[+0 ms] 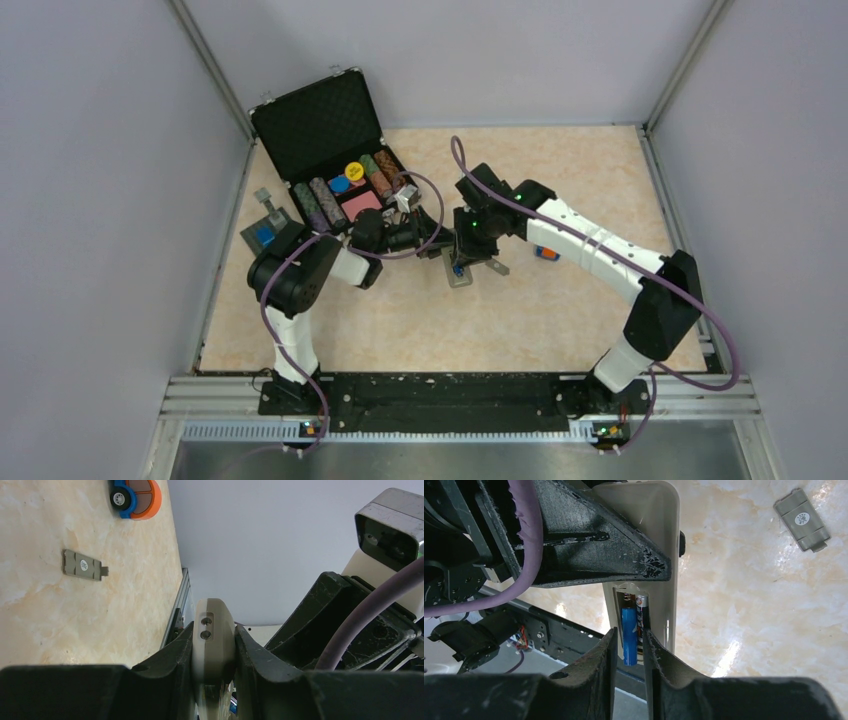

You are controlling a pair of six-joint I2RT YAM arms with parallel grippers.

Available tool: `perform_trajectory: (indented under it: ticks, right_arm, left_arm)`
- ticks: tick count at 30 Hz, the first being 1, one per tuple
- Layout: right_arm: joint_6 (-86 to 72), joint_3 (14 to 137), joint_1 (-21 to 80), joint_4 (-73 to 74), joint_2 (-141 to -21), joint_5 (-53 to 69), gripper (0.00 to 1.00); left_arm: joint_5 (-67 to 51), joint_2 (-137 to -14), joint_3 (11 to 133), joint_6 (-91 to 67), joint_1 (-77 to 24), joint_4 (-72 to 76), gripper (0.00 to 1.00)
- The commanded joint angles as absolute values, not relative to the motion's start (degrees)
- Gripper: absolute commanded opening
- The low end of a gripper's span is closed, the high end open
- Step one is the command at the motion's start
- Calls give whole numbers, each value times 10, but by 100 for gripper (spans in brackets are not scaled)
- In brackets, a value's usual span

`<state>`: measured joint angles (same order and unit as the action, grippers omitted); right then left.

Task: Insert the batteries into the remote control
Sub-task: Load the battery into the remote control.

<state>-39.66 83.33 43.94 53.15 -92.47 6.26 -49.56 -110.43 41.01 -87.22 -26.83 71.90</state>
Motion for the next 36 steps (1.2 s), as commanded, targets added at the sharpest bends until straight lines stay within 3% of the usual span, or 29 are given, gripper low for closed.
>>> perform_trajectory:
  ticks: [1,10,19,28,36]
  right_arm:
    - [-403,844,434,519,-918,46,27]
    - [-381,796,417,460,-821,79,30]
    - [-129,617,416,325,-673,166,22]
    - [19,399,433,0,-484,137,14]
    - [83,381,460,-27,-510,180,13]
  left_arm:
    - [-489,-1101,414,-876,-272,757,0]
    - [-488,-1100,415,-876,-272,751,0]
    - [-497,-1089,420,-891,-272,724,0]
    - [-516,-1057,425,-875,-272,645,0]
    - [-525,-1052,441,-883,-273,633,0]
